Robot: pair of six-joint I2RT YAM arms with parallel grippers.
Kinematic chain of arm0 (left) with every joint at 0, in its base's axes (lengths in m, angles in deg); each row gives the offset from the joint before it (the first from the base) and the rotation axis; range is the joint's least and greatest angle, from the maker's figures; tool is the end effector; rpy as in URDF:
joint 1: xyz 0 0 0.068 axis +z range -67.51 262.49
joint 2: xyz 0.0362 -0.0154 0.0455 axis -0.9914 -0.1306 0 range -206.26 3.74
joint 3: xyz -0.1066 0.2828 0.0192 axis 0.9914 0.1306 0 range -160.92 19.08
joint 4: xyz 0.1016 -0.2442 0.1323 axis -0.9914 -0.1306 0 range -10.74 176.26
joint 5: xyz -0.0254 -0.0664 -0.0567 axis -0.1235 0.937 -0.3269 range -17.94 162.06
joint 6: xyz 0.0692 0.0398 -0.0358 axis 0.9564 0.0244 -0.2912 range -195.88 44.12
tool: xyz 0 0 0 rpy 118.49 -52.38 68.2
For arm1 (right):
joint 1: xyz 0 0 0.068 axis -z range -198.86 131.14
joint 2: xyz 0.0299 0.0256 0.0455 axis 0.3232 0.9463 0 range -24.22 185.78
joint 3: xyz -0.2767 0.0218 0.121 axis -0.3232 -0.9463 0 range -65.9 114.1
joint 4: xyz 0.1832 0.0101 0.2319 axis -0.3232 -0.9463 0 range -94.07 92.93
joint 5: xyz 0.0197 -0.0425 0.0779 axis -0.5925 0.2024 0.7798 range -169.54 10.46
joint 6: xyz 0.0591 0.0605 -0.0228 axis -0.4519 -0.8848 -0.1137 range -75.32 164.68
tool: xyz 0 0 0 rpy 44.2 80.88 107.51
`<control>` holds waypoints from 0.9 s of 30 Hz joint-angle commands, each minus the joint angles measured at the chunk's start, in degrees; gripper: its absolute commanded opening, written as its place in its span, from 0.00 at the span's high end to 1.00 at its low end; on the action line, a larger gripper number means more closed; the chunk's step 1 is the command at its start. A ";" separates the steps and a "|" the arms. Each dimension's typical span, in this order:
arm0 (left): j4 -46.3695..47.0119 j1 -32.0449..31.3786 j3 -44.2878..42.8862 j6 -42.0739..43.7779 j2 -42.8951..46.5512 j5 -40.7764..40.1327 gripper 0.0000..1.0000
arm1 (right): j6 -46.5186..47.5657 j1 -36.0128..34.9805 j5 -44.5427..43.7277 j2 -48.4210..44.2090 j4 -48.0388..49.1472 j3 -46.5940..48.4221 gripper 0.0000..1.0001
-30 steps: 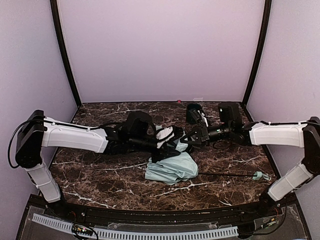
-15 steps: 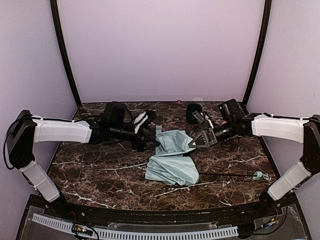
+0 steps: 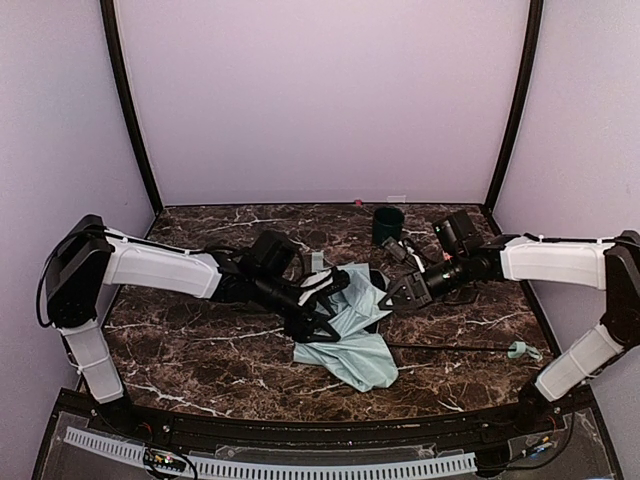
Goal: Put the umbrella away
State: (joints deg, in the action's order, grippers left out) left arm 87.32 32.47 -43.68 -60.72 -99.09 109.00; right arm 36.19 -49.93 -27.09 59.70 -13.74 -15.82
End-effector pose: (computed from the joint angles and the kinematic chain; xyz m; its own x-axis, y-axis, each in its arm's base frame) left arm 0.2503 -0.3710 0.1804 -0.1519 0.5062 -0.8489 0.9865 0.0241 -0.1621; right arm 0.2535 0.2246 0.2063 -0.7638 -0.3553 -0.5388 -0.6408 0.3177 0.6989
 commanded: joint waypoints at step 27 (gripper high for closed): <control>-3.41 -0.68 1.41 17.57 7.56 -4.14 0.20 | 4.83 0.00 -31.53 -0.85 -14.89 9.95 0.61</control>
State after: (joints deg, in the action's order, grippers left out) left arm 85.07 36.15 -43.53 -51.32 -92.18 108.98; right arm 38.75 -48.18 -49.23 64.45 -24.86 -9.39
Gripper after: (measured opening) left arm 0.800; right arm 0.357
